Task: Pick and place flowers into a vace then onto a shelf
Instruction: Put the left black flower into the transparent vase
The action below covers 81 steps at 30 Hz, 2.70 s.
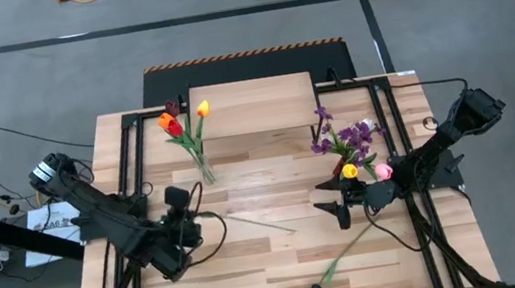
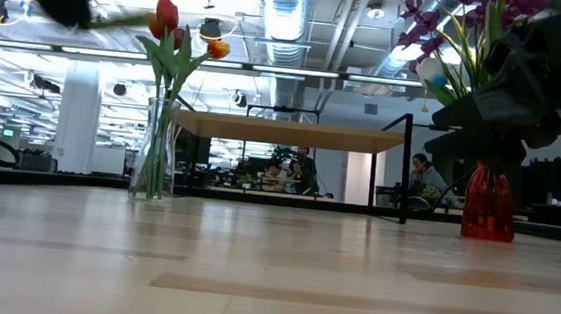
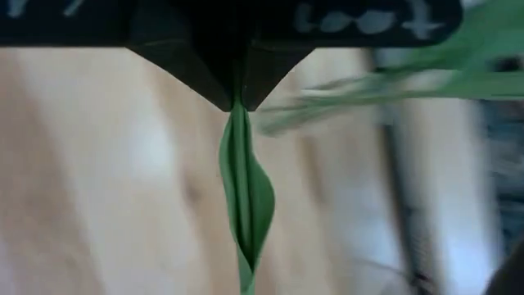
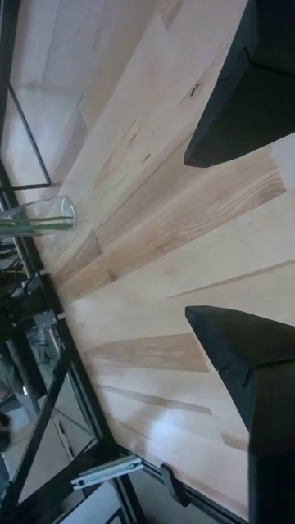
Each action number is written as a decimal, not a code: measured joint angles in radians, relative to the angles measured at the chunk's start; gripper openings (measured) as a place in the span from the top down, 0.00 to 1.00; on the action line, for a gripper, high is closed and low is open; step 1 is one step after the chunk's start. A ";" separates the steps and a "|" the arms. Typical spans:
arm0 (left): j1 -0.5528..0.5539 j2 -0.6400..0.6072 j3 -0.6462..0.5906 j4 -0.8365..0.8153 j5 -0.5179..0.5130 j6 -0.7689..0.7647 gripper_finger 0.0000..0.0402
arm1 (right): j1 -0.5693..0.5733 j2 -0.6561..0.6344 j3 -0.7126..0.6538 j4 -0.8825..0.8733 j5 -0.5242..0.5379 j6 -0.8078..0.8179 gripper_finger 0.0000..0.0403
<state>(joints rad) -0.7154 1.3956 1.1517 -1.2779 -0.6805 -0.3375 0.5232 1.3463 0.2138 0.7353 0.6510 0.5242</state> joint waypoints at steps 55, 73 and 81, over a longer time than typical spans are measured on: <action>0.679 -0.171 0.530 0.072 -0.591 2.172 0.99 | -0.055 0.000 0.000 -0.108 0.002 -0.001 0.29; 0.687 -0.244 0.530 0.039 -0.438 2.275 0.98 | -0.055 0.000 0.000 -0.115 0.002 -0.001 0.29; 0.687 -0.248 0.530 -0.003 -0.397 2.299 0.97 | -0.055 0.000 0.000 -0.115 0.002 0.003 0.29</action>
<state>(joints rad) -0.0284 1.1479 1.6817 -1.2808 -1.0778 1.9613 0.4686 1.3462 0.2138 0.6201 0.6525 0.5268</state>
